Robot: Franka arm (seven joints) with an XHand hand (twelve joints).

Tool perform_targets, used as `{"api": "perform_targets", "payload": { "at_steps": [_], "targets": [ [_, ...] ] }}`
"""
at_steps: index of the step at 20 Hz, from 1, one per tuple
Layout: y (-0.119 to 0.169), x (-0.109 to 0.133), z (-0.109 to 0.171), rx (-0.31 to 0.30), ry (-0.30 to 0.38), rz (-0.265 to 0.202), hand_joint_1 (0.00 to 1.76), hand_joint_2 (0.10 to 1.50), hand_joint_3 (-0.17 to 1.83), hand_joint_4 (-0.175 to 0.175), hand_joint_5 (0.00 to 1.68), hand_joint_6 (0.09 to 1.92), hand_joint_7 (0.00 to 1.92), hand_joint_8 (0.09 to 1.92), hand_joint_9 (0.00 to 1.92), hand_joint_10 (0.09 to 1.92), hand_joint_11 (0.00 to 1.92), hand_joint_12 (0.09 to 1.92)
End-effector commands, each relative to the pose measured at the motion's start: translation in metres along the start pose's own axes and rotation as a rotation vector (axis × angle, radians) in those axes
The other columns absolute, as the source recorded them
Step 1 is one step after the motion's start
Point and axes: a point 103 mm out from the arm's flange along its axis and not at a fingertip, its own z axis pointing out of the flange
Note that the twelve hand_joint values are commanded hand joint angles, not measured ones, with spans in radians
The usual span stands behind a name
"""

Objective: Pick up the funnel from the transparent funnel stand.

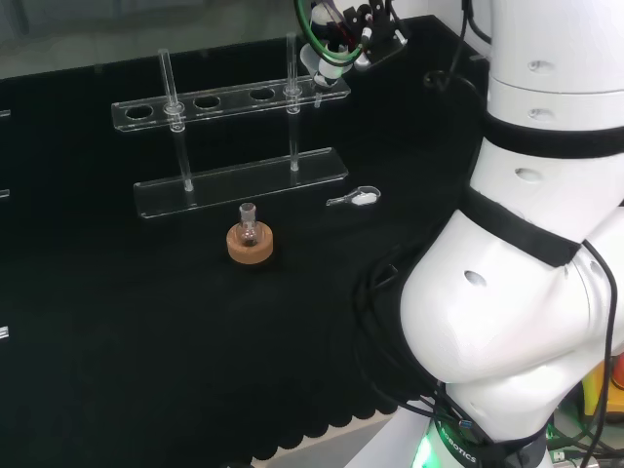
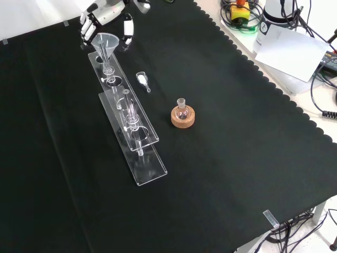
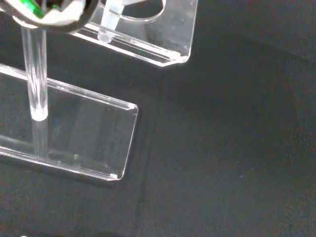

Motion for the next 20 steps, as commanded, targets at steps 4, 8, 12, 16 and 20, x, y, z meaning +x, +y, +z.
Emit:
{"api": "perform_targets", "payload": {
  "at_steps": [4,8,12,16,20],
  "targets": [
    [-0.035,-0.007,-0.086,-0.033,-0.102,0.023,0.92,0.72,0.67,0.100,0.86,0.72,0.80,0.60,1.11,0.37,0.82,1.12],
    [-0.058,-0.009,-0.102,-0.015,-0.108,0.042,0.92,0.72,0.67,0.093,0.84,0.75,0.80,0.61,1.13,0.36,0.82,1.11],
    [-0.081,-0.008,-0.112,0.008,-0.120,0.063,0.92,0.72,0.67,0.088,0.83,0.75,0.79,0.61,1.14,0.36,0.83,1.11],
    [-0.102,-0.003,-0.117,0.026,-0.130,0.074,0.92,0.72,0.68,0.085,0.83,0.76,0.79,0.62,1.15,0.36,0.82,1.11],
    [-0.118,0.001,-0.117,0.042,-0.121,0.070,0.92,0.72,0.68,0.084,0.82,0.76,0.79,0.62,1.15,0.35,0.82,1.11]
  ]
}}
